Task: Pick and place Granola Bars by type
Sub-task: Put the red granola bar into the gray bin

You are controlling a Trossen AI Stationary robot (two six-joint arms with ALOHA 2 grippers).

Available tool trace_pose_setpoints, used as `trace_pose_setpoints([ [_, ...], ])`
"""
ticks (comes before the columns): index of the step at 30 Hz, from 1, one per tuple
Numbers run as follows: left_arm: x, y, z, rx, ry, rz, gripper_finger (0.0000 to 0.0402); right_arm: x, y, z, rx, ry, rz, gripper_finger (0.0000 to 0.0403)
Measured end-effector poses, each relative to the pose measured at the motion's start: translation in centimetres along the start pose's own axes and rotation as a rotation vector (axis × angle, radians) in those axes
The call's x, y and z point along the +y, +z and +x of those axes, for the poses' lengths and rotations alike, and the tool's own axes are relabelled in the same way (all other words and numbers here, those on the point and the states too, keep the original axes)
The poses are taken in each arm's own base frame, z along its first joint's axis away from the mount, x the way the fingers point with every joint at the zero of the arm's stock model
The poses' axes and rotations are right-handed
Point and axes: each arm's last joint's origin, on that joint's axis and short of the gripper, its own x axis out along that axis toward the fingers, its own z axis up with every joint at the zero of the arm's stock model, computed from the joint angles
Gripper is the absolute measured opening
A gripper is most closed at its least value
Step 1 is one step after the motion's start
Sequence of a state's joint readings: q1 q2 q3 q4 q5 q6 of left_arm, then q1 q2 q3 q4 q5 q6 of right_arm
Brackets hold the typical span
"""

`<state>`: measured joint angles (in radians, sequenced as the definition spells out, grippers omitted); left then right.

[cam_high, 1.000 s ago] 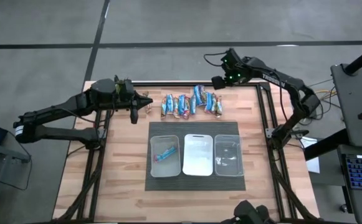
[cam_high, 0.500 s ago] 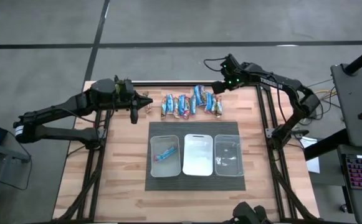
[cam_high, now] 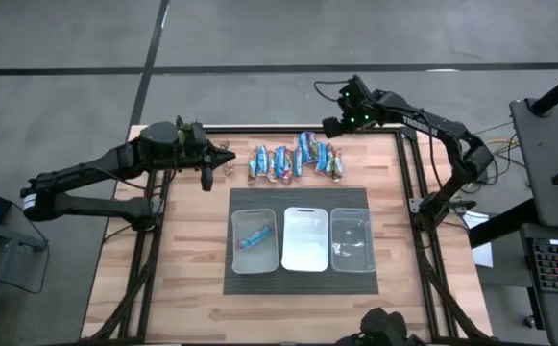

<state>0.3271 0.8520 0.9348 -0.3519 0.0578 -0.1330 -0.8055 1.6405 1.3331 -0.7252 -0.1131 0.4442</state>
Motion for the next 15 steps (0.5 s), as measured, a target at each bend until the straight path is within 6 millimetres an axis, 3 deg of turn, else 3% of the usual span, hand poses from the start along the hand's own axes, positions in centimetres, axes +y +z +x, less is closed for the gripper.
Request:
trace_pose_setpoints([
  [9,0.0,0.0,0.0,0.000,0.000,-0.003,0.0000,1.3,2.6,-3.1,-0.053,0.020,-0.003,0.0219],
  [15,0.0,0.0,0.0,0.001,0.000,-0.012,0.0000,0.9,4.2,-2.1,0.088,-0.057,-0.011,0.0219],
])
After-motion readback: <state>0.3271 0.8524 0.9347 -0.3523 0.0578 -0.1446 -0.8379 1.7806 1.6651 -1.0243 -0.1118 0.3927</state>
